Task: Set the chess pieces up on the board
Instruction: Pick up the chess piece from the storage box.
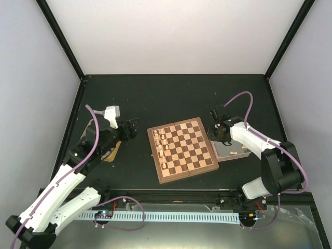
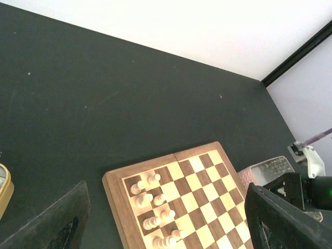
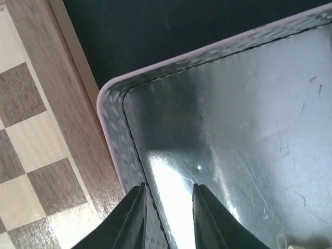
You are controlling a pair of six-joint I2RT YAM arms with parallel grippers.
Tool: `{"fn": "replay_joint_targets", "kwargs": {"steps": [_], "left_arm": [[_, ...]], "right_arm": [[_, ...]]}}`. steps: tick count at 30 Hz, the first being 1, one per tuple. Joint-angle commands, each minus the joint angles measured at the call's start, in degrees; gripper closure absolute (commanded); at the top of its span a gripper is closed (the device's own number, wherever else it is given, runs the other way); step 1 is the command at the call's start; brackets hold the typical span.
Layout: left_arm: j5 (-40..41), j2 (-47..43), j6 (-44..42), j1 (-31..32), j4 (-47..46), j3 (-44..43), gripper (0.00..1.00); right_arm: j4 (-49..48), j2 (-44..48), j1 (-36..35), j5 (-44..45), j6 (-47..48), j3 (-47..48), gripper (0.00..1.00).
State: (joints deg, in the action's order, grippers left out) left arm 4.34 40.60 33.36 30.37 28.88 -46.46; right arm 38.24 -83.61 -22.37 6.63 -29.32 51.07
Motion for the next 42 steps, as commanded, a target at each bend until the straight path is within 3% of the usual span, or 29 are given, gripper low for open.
{"fn": "replay_joint_targets", "kwargs": {"steps": [1,6,9,16,24,35,42], "left_arm": [[-0.8,0.8,-1.1,-0.5,-1.8,-0.6,0.17],[-0.7,1.6,-1.7,-0.5,-2.0,-1.2,0.16],[-0.9,2.1,-2.1,-0.5,-2.0,-1.1,0.17],[-3.2,2.7,-1.6,-0.6,-2.7,1.0,0.16],[-4.3,3.4,-1.7,-0.6,-2.1,0.8,0.16],[-3.6,4.2,-2.3,-1.1,-1.6,0.5,0.16],[-3.8,5.5,-2.5,-1.5,-1.6,-0.1,0.16]], "right_arm": [[-2.0,-1.8,0.8,-1.4,1.3,1.9,0.75],[-0.1,0.5,1.6,4.4,-1.0,2.2,0.71],[1.0,3.6,6.0,10.2,-5.1,-0.3,0.65],[-1.0,9.1,14.8,17.7,-14.2,-7.1,0.62],[-4.0,1.5,16.1,17.7,-22.3,-4.0,0.63],[-6.9,-7.8,16.1,16.1,-24.0,-0.5,0.67],[-7.4,-10.9,16.1,17.0,-26.0,-0.6,0.76]]}}
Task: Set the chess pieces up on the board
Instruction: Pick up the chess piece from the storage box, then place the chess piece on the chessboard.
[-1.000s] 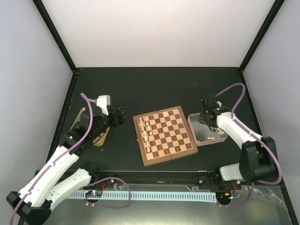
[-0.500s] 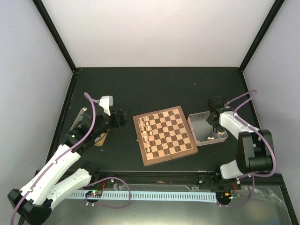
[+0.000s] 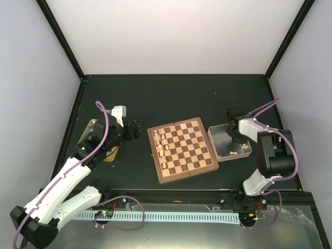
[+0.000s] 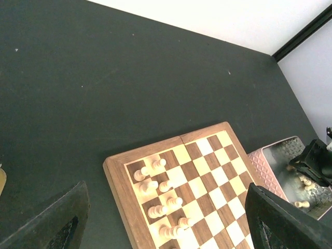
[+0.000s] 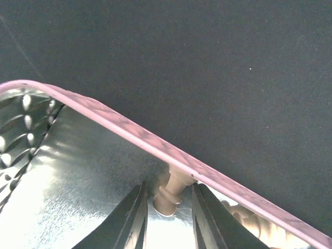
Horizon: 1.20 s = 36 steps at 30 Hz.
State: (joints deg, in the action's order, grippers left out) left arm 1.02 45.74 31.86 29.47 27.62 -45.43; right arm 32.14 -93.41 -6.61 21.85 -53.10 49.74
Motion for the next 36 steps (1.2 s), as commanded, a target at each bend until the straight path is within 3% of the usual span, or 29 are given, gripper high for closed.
{"fn": "replay_joint_targets", "kwargs": {"steps": [1,7,11,17,22,28,36], "left_arm": [[-0.5,0.5,-1.0,-0.6,-0.3,-1.2,0.16],[-0.6,1.0,-1.0,-0.8,-0.2,-1.5,0.16],[-0.5,0.8,-0.9,-1.0,-0.2,-1.5,0.16],[-0.5,0.1,-0.6,-1.2,-0.3,-1.0,0.16],[-0.8,-0.4,-0.6,-1.2,-1.3,-0.1,0.16],[-2.6,-2.3,0.8,-1.3,-2.6,1.8,0.16],[-4.9,-4.9,2.3,-1.3,-3.4,5.1,0.16]], "right_arm": [[-1.4,-1.6,0.4,1.9,-2.2,0.9,0.77],[-1.1,-1.8,0.3,3.1,-1.9,1.2,0.91],[-0.8,1.1,0.2,-0.6,1.6,0.6,0.99],[3.8,11.4,-2.4,-18.7,10.6,0.3,0.99],[8.9,13.9,-11.1,-35.3,16.3,2.9,0.99],[15.0,7.7,-25.3,-40.6,21.0,8.8,0.99],[21.9,0.8,-30.0,-45.0,27.2,11.5,0.98]]}}
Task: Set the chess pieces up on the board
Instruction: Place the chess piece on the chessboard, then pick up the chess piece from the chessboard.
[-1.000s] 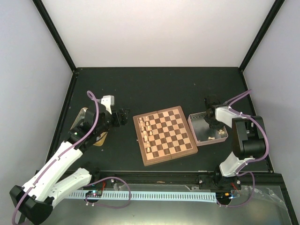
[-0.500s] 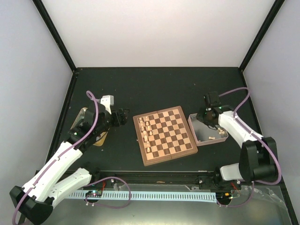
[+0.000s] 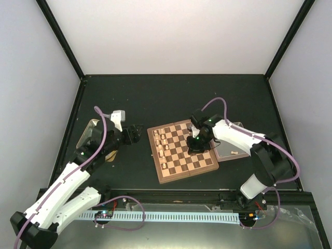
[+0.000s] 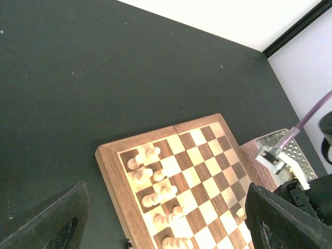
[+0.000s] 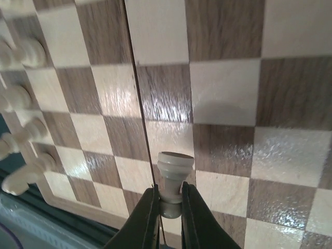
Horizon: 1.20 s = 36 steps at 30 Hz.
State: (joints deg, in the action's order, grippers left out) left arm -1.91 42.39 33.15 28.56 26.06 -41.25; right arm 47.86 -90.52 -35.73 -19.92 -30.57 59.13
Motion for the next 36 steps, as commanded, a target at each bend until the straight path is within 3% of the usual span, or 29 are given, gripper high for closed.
{"fn": "replay_joint_targets", "kwargs": {"steps": [1,11,27,32,36], "left_arm": [[-2.0,-1.7,1.0,-0.4,-1.8,1.1,0.16],[-0.4,-1.2,-0.3,-0.3,-0.9,0.3,0.16],[-0.5,-0.4,-0.2,-0.3,-0.7,0.4,0.16],[-0.5,-0.5,-0.3,-0.3,-0.5,0.2,0.16],[-0.5,-0.6,-0.2,-0.4,-0.3,0.3,0.16]], "right_arm": [[7.0,-2.8,-0.9,-3.2,5.2,2.5,0.97],[6.0,-6.6,-1.0,1.5,2.9,6.6,0.83],[3.7,-5.4,-3.1,10.5,2.0,6.8,0.69],[3.3,-5.6,-5.3,13.8,0.7,6.8,0.73],[3.2,-5.5,-5.8,14.0,-0.1,6.6,0.89]]}}
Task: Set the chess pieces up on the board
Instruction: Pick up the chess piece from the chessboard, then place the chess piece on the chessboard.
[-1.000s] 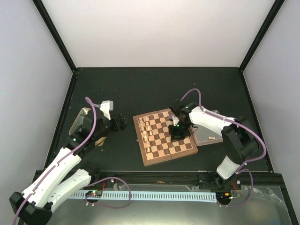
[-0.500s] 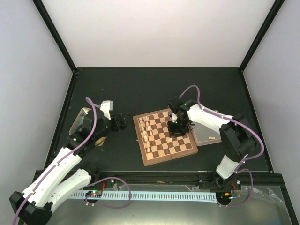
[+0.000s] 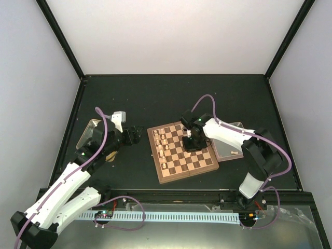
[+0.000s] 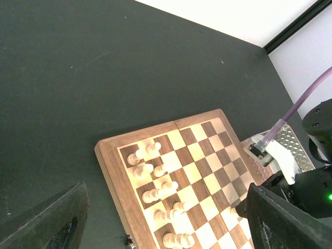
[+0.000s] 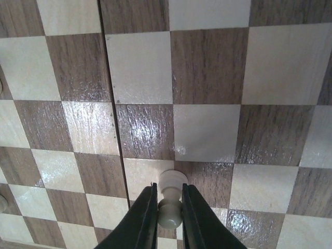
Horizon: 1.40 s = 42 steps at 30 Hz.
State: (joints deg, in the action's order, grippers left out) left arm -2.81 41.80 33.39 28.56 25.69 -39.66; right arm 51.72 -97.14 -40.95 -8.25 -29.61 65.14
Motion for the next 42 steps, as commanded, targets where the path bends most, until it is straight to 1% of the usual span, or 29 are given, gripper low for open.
{"fn": "replay_joint_targets", "kwargs": {"steps": [1,3,4,11,15,20,27,42], "left_arm": [[0.4,0.0,-0.4,-0.4,0.2,-1.4,0.16],[0.5,-0.1,-0.4,-0.5,0.2,-1.4,0.16],[0.4,-0.1,-0.4,-0.4,0.3,-1.4,0.16],[0.6,-0.2,-0.5,-0.4,0.4,-1.6,0.16],[1.1,-0.4,-0.5,-0.4,0.7,-1.7,0.16],[1.7,-0.8,-0.6,-0.5,1.2,-1.9,0.16],[1.9,-1.1,-0.7,-0.5,1.9,-2.3,0.16],[2.5,-1.0,-1.3,-0.5,2.1,-2.2,0.16]], "right_arm": [[-0.7,1.2,-0.7,2.3,-1.2,0.6,0.93],[-0.6,1.5,-0.8,2.5,-1.1,0.8,0.98],[-0.5,1.7,-1.0,2.7,-1.1,1.0,0.99],[0.8,2.7,-4.9,4.2,-0.9,4.0,0.98],[1.1,-0.5,-9.0,6.5,-2.2,8.2,0.98],[-0.1,-5.0,-11.8,9.0,-3.9,13.3,0.96],[-4.1,-9.4,-12.7,4.3,-4.7,14.7,0.96],[-3.6,-12.1,-13.1,3.2,-4.5,15.6,0.92]]}}
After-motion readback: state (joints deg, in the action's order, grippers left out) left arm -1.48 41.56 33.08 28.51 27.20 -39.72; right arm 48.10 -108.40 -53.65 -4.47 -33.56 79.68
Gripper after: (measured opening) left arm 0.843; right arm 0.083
